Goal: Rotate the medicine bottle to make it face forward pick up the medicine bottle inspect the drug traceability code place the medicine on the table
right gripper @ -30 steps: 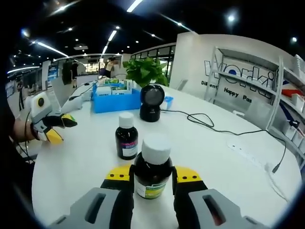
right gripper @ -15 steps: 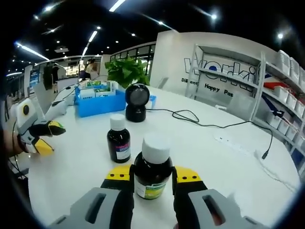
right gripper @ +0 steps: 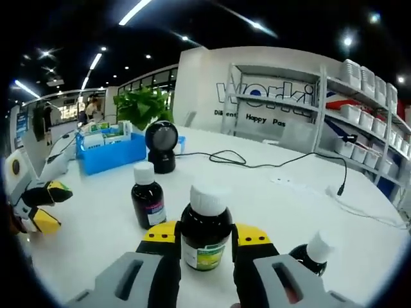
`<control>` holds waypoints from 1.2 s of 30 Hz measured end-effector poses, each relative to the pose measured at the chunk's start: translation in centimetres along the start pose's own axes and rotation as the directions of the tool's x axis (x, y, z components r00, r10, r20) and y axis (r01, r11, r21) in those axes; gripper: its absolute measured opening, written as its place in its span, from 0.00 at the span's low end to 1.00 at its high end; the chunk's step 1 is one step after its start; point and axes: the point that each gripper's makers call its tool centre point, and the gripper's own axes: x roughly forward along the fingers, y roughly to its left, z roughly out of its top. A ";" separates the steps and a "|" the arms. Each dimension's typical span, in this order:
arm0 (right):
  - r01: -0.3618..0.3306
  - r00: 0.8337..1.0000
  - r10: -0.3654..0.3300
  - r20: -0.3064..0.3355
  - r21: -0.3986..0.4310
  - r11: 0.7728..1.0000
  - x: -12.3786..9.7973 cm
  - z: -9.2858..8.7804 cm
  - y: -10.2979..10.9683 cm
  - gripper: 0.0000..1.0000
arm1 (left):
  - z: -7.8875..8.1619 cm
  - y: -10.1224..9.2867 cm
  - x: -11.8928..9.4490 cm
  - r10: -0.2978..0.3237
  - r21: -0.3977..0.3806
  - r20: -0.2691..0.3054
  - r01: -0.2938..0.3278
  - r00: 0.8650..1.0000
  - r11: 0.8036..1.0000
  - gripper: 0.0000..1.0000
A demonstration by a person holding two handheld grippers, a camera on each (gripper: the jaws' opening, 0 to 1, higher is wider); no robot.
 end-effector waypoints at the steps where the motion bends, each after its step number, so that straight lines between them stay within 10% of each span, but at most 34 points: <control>1: 0.018 1.000 -0.018 0.005 0.005 1.000 -0.1 -0.1 0.1 0.26 | 0.0 0.0 0.0 0.000 -0.001 0.001 0.000 1.000 1.000 0.25; 16: 0.140 0.988 -0.144 0.063 0.067 0.988 -0.5 -0.1 -0.2 0.26 | 0.0 -0.2 0.0 -0.004 0.002 0.001 0.004 1.000 1.000 0.25; 36: -0.213 0.963 0.221 0.156 -0.068 0.975 -3.1 3.7 -0.3 0.40 | 0.1 -0.2 0.0 0.000 0.002 0.002 0.000 1.000 1.000 0.25</control>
